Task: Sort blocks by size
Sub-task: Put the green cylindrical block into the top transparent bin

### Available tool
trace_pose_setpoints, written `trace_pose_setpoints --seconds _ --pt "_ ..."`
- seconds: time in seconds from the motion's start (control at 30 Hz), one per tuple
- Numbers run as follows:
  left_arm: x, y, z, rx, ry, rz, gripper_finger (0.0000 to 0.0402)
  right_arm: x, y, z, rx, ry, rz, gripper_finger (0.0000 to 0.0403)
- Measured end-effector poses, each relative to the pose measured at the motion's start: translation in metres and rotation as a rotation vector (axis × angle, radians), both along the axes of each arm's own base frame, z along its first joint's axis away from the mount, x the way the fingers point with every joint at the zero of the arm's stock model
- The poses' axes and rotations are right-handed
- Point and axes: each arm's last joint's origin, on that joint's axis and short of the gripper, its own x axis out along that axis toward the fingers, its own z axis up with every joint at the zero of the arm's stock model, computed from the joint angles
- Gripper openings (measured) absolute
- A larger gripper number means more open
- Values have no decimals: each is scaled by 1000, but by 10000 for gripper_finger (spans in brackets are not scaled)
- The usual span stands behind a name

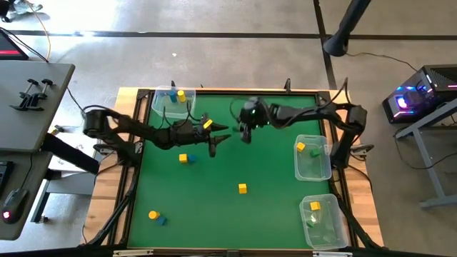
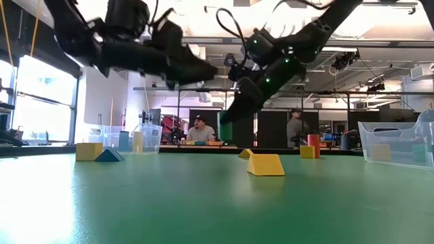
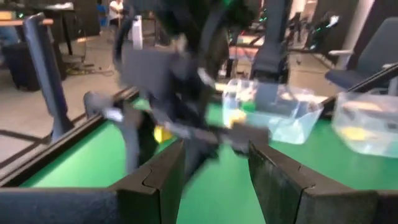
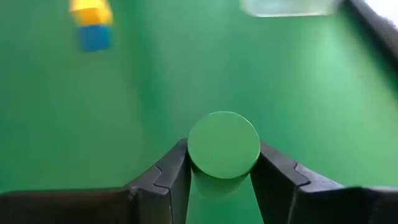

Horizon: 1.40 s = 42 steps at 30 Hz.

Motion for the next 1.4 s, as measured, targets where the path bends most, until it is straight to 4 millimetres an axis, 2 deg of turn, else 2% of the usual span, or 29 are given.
trace_pose_setpoints --seconds 0.17,0.3,0.57,0.77,0.97,1.2,1.27,1.4 --pt "-17 -10 24 12 66 43 161 11 37 -1 -4 1 107 131" --pt "-32 -15 33 25 145 133 161 13 51 -1 -5 3 146 131" --pt "-39 -20 31 5 206 201 161 17 57 -2 2 -25 216 131" --pt "-38 -21 31 -5 203 197 161 25 61 -26 13 -7 283 131" --pt "-38 -23 30 -4 203 191 161 27 60 -28 20 -22 283 135" --pt "-38 -24 30 -65 188 165 161 26 53 -27 38 -25 244 277" --pt "-38 -24 30 -82 182 167 161 24 51 -24 44 -26 233 296" --pt "-38 -26 29 -87 203 103 161 14 48 -8 28 5 232 305"
